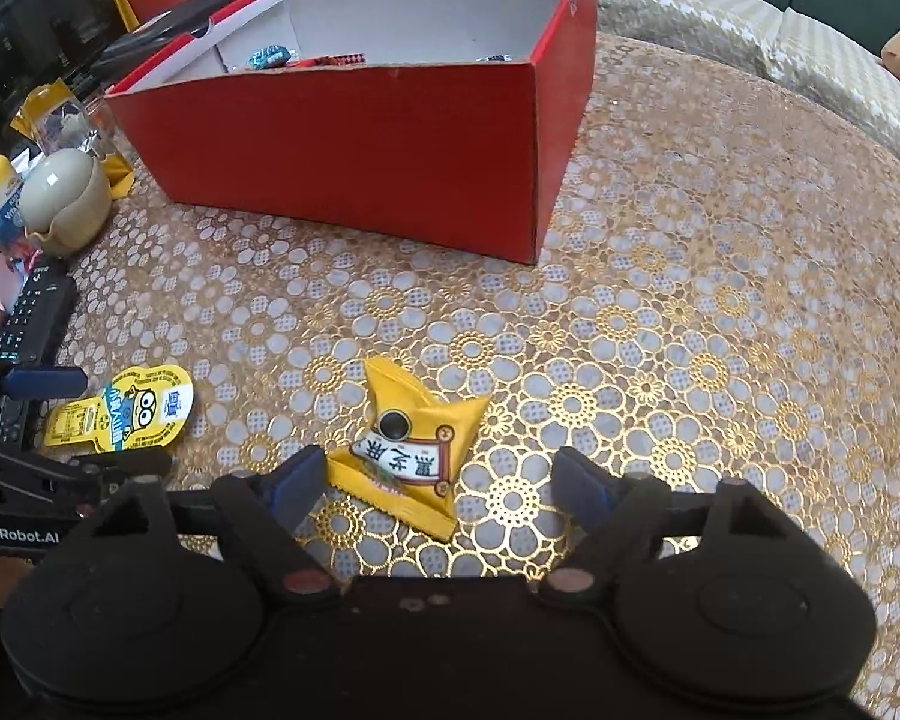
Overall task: Organize snacks
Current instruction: 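Grasp the yellow Minion packet with the left gripper while the right grasps the yellow candy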
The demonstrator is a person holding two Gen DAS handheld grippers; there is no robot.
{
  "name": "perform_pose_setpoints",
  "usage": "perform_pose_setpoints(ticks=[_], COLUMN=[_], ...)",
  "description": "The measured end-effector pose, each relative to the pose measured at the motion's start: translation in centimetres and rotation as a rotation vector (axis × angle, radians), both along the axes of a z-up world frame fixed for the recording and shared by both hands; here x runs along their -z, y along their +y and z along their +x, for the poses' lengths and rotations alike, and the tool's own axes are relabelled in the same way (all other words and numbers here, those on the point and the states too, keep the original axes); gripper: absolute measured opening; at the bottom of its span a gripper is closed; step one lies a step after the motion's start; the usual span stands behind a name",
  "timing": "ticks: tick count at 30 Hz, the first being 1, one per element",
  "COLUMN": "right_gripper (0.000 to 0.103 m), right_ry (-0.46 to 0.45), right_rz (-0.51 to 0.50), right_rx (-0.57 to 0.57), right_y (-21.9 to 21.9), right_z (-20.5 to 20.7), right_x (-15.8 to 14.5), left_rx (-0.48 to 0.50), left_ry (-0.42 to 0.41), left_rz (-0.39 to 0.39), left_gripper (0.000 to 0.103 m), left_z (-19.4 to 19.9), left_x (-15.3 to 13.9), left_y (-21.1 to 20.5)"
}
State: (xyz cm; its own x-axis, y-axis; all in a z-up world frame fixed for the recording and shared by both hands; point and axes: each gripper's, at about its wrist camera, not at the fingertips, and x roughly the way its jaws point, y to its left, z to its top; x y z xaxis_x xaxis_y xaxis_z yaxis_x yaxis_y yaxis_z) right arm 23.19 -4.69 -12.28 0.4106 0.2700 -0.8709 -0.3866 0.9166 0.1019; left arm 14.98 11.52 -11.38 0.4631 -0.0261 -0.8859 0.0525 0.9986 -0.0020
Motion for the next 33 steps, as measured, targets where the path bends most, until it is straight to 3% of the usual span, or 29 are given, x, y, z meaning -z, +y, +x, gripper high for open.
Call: perform_pose_setpoints(ticks=[3,7,11,15,33], right_gripper=[0.075,0.068,0.058,0.053,0.034], right_ry=[-0.018,-0.047,-0.071,-0.079,-0.086], right_rz=[-0.017,-0.051,-0.073,-0.070,0.008], right_rx=[-0.007,-0.019,-0.041,-0.052,-0.038], right_y=[0.4,0.9,1.3,1.2,-0.2], right_z=[0.0,-0.2,-0.5,-0.6,-1.8], right_x=[0.1,0.1,0.1,0.0,-2.0], left_rx=[0.002,-0.007,-0.018,-0.043,-0.087], left_ry=[-0.002,-0.004,-0.016,-0.021,-0.040], left_rz=[0.010,-0.003,-0.001,0.000,-0.020], left_gripper=[0.080,0.078,0.062,0.053,0.051], left_z=[0.1,0.2,0.1,0.0,-1.1], left_x=[0.1,0.0,-0.2,-0.3,-1.4], left_y=[-0.3,-0.3,-0.2,-0.1,-1.0])
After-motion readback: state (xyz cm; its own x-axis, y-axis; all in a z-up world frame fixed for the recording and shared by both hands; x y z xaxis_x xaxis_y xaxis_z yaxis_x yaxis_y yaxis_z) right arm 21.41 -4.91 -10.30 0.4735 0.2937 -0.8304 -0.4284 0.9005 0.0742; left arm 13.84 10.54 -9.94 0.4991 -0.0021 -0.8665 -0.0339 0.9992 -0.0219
